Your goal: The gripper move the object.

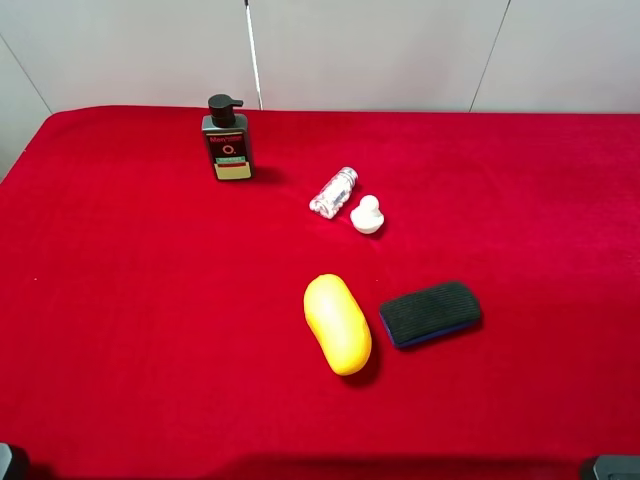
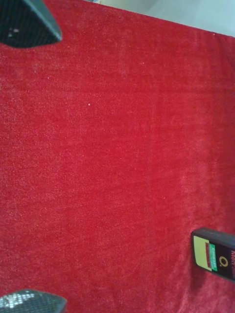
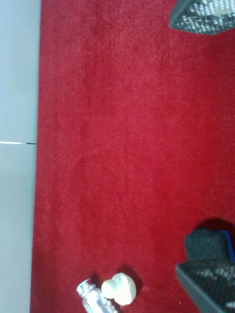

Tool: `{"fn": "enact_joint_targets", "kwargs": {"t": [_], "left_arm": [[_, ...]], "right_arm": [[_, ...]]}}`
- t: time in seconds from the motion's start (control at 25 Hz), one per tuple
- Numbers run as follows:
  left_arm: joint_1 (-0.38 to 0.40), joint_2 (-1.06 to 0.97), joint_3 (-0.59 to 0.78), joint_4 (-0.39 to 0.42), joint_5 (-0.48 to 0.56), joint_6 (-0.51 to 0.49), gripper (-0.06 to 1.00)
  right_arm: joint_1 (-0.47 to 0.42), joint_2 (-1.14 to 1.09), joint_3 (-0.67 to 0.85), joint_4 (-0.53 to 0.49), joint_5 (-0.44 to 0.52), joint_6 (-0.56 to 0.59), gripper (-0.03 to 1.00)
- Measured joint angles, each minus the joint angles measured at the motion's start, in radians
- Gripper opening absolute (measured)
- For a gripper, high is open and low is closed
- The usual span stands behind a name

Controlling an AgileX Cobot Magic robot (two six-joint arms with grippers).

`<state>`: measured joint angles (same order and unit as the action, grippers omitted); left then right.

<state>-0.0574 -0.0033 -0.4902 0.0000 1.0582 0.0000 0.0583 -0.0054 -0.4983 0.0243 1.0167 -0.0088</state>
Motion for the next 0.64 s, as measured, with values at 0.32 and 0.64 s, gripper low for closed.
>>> {"fn": "enact_joint_targets", "kwargs": {"t": [0.32,0.64], "left_arm": [[0.0,0.0,0.0,0.0,0.0,0.0,0.99],[0.0,0.0,0.0,0.0,0.0,0.0,0.99]], "right_arm": [[0.0,-0.001,0.0,-0.003,0.0,0.0,0.69],[0.0,-0.001,0.0,-0.004,0.0,0.0,0.69]]}}
